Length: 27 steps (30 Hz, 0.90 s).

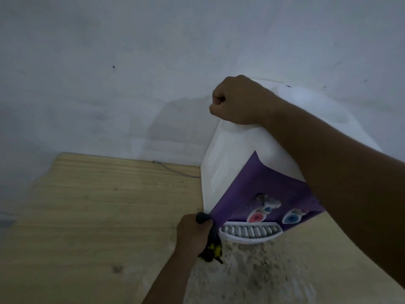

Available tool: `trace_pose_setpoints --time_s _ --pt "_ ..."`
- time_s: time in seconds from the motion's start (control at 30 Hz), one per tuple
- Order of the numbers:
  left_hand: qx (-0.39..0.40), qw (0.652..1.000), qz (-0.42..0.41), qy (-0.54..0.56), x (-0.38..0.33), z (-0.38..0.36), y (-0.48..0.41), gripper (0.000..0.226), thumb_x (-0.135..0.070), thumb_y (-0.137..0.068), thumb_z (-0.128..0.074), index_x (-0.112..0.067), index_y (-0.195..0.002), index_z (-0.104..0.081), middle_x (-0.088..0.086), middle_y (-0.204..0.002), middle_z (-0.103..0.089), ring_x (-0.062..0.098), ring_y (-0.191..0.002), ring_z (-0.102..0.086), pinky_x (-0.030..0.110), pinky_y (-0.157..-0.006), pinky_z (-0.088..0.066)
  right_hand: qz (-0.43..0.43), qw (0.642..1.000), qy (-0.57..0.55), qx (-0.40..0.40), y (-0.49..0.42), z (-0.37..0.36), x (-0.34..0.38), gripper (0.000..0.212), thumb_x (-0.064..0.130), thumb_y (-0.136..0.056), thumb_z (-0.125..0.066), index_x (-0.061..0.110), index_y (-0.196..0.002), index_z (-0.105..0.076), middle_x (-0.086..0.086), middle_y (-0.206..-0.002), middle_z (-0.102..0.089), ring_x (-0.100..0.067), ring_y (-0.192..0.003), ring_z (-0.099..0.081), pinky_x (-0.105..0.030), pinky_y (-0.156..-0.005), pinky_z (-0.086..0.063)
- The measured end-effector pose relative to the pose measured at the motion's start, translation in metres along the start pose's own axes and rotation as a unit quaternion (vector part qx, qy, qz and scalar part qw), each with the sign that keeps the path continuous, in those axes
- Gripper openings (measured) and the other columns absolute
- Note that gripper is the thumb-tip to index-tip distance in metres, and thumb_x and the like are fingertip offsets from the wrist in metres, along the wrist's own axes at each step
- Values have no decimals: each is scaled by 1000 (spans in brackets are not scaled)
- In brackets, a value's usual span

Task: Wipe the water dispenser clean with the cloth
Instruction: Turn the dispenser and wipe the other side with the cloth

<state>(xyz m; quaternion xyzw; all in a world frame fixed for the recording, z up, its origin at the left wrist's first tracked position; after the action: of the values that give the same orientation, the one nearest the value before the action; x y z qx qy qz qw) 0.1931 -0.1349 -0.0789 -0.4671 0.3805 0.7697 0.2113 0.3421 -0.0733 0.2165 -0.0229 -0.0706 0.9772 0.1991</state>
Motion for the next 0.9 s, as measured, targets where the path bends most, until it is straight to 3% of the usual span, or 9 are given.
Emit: trace_pose_setpoints --time_s 0.1,0.23,0.4,0.47,0.53,0.63,0.73,0.83,0.9 --pt "-68 996 -42 47 -15 4 13 22 -19 -92 -61 -4 -80 -72 7 -71 -67 11 -59 -57 11 -45 -36 17 1000 -4 -19 2 4 4 21 32 -81 -54 15 -69 -61 4 -72 -58 -16 -71 -55 -30 -65 -47" --pt "-129 991 2 25 -10 2 17 32 -22 -96 -57 -9 -68 -60 1 -62 -56 10 -54 -49 17 -43 -29 70 995 -4 -76 12 16 18 23 32 -85 -53 12 -78 -63 6 -74 -56 -18 -70 -54 -31 -67 -47" --pt "-143 987 71 -34 12 -17 24 27 -22 -99 -53 -1 -93 -70 4 -75 -57 18 -66 -51 24 -50 -31 136 982 -40 -127 46 35 31 22 31 -89 -54 16 -74 -62 13 -61 -47 -10 -57 -45 -22 -62 -39" --pt "-144 983 113 24 16 -23 28 31 -21 -98 -54 6 -93 -69 5 -69 -54 20 -65 -50 28 -52 -33 148 977 -61 -139 70 45 29 23 32 -90 -54 19 -72 -60 14 -56 -46 -7 -52 -45 -15 -61 -34" --pt "-135 969 179 99 21 -28 32 33 -23 -97 -57 6 -85 -66 6 -65 -50 22 -66 -51 30 -57 -40 146 976 -54 -150 96 53 24 23 34 -91 -52 24 -71 -55 14 -54 -45 -5 -51 -45 -19 -70 -37" --pt "-120 925 243 265 33 -42 34 27 -20 -94 -59 6 -95 -67 13 -86 -62 30 -84 -61 39 -76 -54 106 975 -59 -186 123 58 3 24 31 -91 -53 23 -69 -53 9 -55 -49 -10 -54 -42 -24 -78 -32" --pt "-120 874 266 389 29 -58 39 22 -12 -92 -61 6 -103 -68 19 -99 -67 36 -89 -66 43 -78 -57 47 966 -136 -214 141 59 -21 24 27 -90 -57 15 -70 -61 4 -57 -56 -14 -58 -48 -23 -73 -38" --pt "-104 855 242 447 1 -62 54 19 -7 -94 -56 6 -101 -67 20 -99 -68 36 -90 -66 41 -71 -55 14 942 -223 -248 143 62 -31 24 24 -89 -59 10 -71 -63 0 -59 -59 -16 -59 -52 -21 -61 -40" --pt "-104 850 224 466 -14 -63 62 15 -5 -95 -54 2 -99 -66 18 -96 -68 34 -87 -66 37 -68 -55 12 947 -217 -238 141 61 -29 24 25 -89 -59 11 -69 -63 4 -57 -56 -14 -57 -51 -24 -61 -41"
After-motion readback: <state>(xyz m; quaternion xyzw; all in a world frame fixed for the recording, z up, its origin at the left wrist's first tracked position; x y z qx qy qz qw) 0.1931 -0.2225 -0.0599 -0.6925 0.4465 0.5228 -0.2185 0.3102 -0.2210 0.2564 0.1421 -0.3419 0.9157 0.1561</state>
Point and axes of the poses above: each hand's wrist, its own y-axis away from the middle knuckle, its own z-axis out of the back of the hand, x = y × z, the point moved 6 cm from there along -y, towards the middle knuckle
